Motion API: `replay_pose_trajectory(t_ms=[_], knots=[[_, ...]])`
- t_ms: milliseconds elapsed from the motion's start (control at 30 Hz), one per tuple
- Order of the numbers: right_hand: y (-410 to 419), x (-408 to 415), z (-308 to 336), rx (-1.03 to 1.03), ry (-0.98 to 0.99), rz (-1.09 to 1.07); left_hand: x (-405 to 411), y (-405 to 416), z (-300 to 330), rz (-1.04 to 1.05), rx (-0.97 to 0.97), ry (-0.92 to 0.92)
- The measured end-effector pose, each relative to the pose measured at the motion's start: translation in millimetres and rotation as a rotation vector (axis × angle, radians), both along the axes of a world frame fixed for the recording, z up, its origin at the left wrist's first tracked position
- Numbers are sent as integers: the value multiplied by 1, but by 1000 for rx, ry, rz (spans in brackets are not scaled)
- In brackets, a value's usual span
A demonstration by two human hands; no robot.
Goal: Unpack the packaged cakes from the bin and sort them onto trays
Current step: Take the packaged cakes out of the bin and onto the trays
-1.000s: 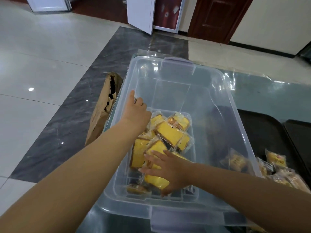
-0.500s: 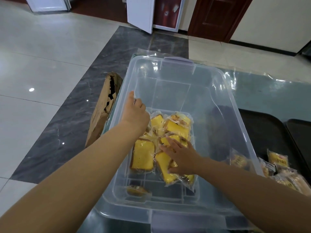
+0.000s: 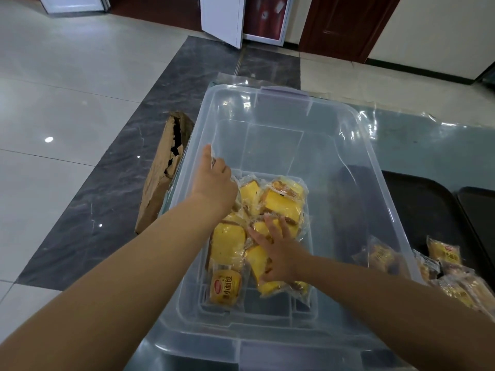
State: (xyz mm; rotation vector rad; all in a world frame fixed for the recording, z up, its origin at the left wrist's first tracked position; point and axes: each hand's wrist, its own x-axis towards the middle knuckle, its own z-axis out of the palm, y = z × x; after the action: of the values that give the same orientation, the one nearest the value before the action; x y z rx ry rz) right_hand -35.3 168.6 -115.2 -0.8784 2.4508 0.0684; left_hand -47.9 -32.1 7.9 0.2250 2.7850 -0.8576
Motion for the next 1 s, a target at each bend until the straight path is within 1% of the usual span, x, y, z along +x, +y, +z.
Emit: replay_pose_trajectory(t_ms=[167,267,467,533,600,833,900,1000], knots=[[-5,4,11,-73,62,-42,0,-1,1,-7,35,-1],[-8,3,16,-105,106,-27,2,-1,3,-12,47,-11],[-9,1,35,-92,178,-16,6,2,8,-27,136,58],[-3,4,33,-90,133,-19,9,3,10,-38,125,57],[5,6,27,-94,42,-65,11,5,11,-57,108,44],[5,3,16,-82,-106,-120,9,6,12,-61,237,56],[0,4,11,-49,-91,-138,6,5,11,-60,262,64],[-9,10,0,-23,4,-174,4,5,8,-57,303,66]])
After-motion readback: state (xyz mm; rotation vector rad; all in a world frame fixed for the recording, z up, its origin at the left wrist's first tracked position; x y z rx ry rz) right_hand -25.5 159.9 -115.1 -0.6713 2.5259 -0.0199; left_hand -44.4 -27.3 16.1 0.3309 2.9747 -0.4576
